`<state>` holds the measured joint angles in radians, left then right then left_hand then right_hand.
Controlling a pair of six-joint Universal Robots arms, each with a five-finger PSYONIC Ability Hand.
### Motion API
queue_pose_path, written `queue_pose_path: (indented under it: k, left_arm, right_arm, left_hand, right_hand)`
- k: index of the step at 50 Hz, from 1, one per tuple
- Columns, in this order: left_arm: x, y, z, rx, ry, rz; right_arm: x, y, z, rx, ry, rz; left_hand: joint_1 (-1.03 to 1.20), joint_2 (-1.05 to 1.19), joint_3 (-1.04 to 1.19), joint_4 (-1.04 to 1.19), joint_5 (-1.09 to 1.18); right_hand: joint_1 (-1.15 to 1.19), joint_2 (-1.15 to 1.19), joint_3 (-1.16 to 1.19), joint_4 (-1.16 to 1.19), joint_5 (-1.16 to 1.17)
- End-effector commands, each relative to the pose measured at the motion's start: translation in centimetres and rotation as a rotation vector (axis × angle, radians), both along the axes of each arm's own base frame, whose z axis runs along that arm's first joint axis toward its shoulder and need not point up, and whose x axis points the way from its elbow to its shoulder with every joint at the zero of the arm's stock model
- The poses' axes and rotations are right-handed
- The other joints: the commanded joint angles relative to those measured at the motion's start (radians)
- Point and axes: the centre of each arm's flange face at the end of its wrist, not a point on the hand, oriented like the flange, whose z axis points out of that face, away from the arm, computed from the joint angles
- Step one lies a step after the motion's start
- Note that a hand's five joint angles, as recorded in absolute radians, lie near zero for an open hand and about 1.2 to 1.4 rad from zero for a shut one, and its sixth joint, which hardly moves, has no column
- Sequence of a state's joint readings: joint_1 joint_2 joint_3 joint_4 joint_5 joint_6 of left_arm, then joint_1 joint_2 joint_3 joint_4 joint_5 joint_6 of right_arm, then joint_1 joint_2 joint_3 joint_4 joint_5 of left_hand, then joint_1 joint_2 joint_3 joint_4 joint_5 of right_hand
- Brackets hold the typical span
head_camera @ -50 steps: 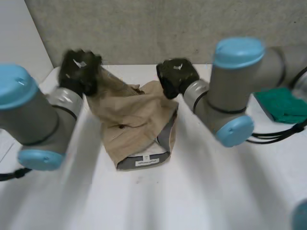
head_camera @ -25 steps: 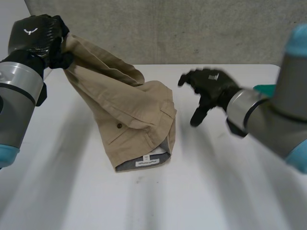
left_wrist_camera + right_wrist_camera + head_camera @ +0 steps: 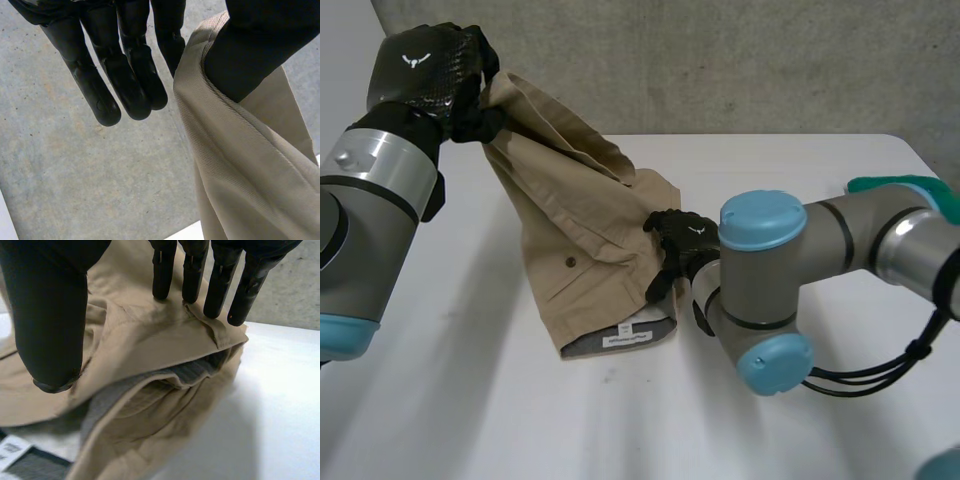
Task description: Fold the laundry.
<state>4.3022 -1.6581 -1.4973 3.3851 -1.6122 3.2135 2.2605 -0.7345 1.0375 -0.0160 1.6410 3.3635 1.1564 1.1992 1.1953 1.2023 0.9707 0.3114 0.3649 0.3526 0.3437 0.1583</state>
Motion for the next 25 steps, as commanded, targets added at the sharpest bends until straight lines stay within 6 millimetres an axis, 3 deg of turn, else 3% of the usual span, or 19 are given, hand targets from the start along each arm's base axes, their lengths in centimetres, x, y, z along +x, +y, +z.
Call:
queue_pose_path:
  k: [1, 7, 10, 15, 19, 20, 25]
  left_arm:
    - [0.0, -0.1, -0.2, 0.002, -0.003, 0.001]
    - [-0.3, -0.5, -1.1, 0.024, -0.010, -0.002]
    - [-0.3, -0.5, -1.0, 0.022, -0.011, -0.002]
    - [-0.3, -0.6, -0.7, 0.012, -0.006, 0.001]
    - [0.1, -0.9, -0.1, -0.004, 0.002, 0.016]
    - [0.1, -1.0, 0.1, -0.010, 0.005, 0.017]
    - [0.2, -0.8, 1.0, -0.033, 0.017, 0.023]
  right_arm:
    - [1.4, -0.8, -1.4, -0.025, -0.021, 0.001]
    - [2.2, -1.8, -3.1, -0.047, -0.017, -0.023]
    - [2.6, -2.4, -3.4, -0.049, -0.031, -0.025]
    - [2.7, -2.6, -1.0, -0.069, -0.058, -0.013]
    - [1.5, -3.2, 5.5, -0.154, -0.107, -0.012]
    - [0.4, -3.4, 9.2, -0.211, -0.130, 0.001]
    - [-3.0, -2.5, 16.0, -0.336, 0.000, 0.156]
  left_hand:
    - [0.240, 0.197, 0.201, 0.194, 0.251]
    - [0.240, 0.197, 0.201, 0.194, 0.251]
    - [0.240, 0.197, 0.201, 0.194, 0.251]
    - [0.240, 0.197, 0.201, 0.194, 0.251]
    - [0.240, 0.197, 0.201, 0.194, 0.251]
    - [0.240, 0.197, 0.201, 0.194, 0.251]
    - [0.240, 0.197, 0.201, 0.194, 0.251]
  right_hand:
    - [0.146, 0.093, 0.105, 0.114, 0.125]
    - [0.469, 0.415, 0.427, 0.436, 0.447]
    - [1.083, 1.029, 1.042, 1.050, 1.061]
    - [1.085, 1.031, 1.044, 1.053, 1.063]
    - [1.085, 1.031, 1.044, 1.053, 1.063]
    - [1.085, 1.031, 1.044, 1.053, 1.063]
    - [1.085, 1.031, 1.044, 1.053, 1.063]
